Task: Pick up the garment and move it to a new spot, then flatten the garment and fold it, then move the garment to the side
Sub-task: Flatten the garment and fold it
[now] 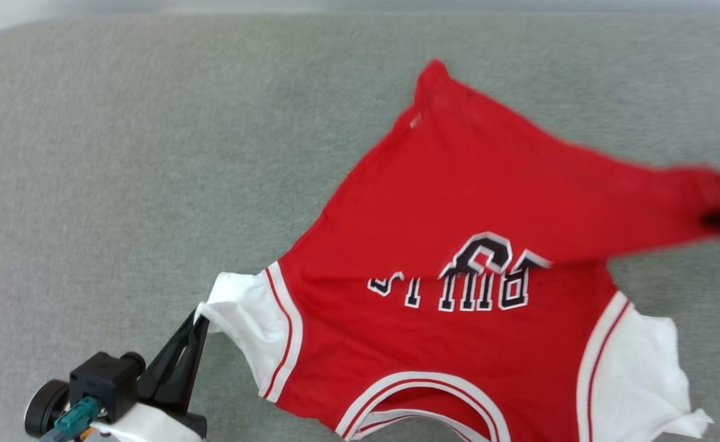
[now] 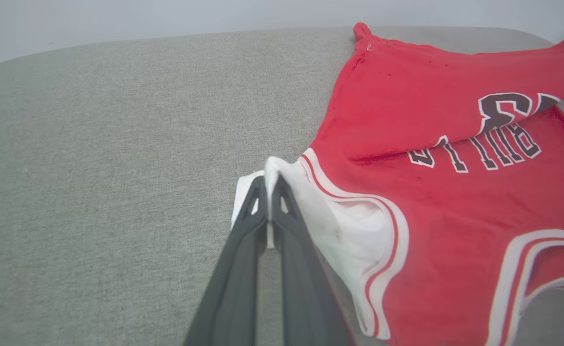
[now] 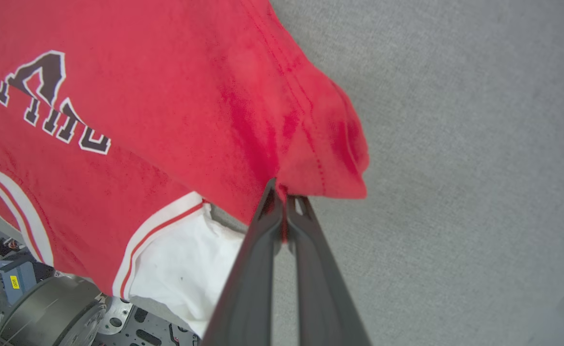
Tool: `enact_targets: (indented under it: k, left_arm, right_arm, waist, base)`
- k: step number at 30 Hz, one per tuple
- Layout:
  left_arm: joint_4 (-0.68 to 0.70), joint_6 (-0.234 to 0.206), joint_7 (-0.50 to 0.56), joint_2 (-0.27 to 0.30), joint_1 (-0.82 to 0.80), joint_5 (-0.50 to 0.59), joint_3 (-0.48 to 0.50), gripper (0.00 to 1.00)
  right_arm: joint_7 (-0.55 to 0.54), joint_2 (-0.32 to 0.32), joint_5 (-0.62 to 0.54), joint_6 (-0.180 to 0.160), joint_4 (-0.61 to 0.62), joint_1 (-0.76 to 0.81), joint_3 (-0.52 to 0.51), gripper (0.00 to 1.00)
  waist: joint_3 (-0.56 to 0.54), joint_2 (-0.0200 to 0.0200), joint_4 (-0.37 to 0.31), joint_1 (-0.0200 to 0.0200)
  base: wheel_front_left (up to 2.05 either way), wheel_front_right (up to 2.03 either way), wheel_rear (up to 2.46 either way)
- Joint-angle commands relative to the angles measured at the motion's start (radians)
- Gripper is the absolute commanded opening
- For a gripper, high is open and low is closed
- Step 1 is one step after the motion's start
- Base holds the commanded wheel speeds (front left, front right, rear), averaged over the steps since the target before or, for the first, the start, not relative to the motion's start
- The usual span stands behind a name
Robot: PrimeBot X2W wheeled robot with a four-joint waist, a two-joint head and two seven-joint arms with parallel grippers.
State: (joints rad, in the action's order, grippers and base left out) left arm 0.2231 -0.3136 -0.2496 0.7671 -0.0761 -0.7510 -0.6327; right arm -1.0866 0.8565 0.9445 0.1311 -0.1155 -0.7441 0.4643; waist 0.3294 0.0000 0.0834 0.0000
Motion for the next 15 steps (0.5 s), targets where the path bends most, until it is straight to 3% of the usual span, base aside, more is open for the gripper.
enact_targets:
  k: [1, 9, 12, 15]
  left_arm:
    - [-0.002, -0.006, -0.003, 0.004, 0.019, -0.007, 0.006, 0.00]
    - [-0.004, -0.025, -0.006, 0.027, 0.091, -0.041, 0.021, 0.00]
    - [-0.002, -0.029, -0.007, 0.030, 0.100, -0.045, 0.028, 0.00]
    - [-0.008, -0.024, -0.005, 0.033, 0.102, -0.043, 0.024, 0.00]
  right_arm:
    - [0.015, 0.030, 0.007, -0.001, 0.032, 0.059, 0.012, 0.00]
    - [0.167, 0.173, 0.063, -0.001, 0.146, 0.444, -0.011, 0.00]
    - [0.232, 0.174, 0.066, -0.001, 0.109, 0.538, -0.060, 0.00]
    - [0.280, 0.136, 0.075, -0.001, 0.067, 0.636, -0.088, 0.00]
  waist:
    - [-0.044, 0.0000, -0.040, 0.0000]
    - [-0.093, 0.0000, -0.099, 0.0000]
    - [-0.098, 0.0000, -0.114, 0.0000]
    - [-0.103, 0.0000, -0.115, 0.0000]
  base:
    - [0.00, 0.00, 0.00]
    - [0.00, 0.00, 0.00]
    - [0.00, 0.00, 0.00]
    - [0.00, 0.00, 0.00]
